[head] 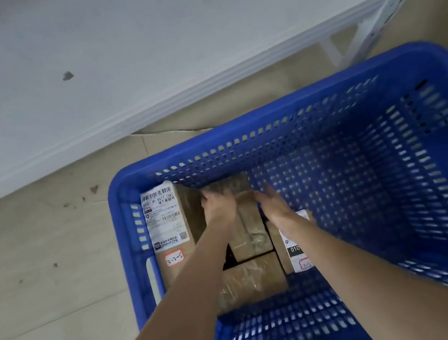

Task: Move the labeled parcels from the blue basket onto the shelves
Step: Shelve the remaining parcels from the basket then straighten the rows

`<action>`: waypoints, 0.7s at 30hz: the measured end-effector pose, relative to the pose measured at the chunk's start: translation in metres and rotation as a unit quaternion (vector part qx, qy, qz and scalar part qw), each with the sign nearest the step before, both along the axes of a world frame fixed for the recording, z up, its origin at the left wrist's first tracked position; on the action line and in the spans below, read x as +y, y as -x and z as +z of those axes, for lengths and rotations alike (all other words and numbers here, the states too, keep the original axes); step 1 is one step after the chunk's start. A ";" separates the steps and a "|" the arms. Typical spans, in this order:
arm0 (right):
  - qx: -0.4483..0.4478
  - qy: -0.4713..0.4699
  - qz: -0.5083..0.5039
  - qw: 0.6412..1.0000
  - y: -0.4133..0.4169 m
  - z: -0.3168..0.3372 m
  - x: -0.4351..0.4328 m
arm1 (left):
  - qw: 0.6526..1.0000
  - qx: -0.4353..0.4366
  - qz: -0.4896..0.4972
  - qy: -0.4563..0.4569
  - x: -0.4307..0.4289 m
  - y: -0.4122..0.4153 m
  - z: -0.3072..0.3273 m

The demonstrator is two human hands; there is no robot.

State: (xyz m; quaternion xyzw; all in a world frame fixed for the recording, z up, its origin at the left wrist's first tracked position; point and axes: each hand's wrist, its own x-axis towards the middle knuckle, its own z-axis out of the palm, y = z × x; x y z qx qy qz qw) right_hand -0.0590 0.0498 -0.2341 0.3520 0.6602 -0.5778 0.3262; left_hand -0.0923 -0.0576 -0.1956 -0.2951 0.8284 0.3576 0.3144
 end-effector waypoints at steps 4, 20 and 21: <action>-0.040 0.059 -0.039 0.997 -0.002 0.006 0.001 | 0.996 -0.034 0.068 -0.038 -0.001 0.000 -0.001; -0.034 0.088 -0.144 0.985 -0.046 0.306 0.046 | 0.970 0.047 0.085 -0.222 0.028 -0.058 0.286; -0.038 0.082 -0.161 0.983 -0.048 0.321 0.045 | 0.972 0.063 0.070 -0.215 0.029 -0.060 0.311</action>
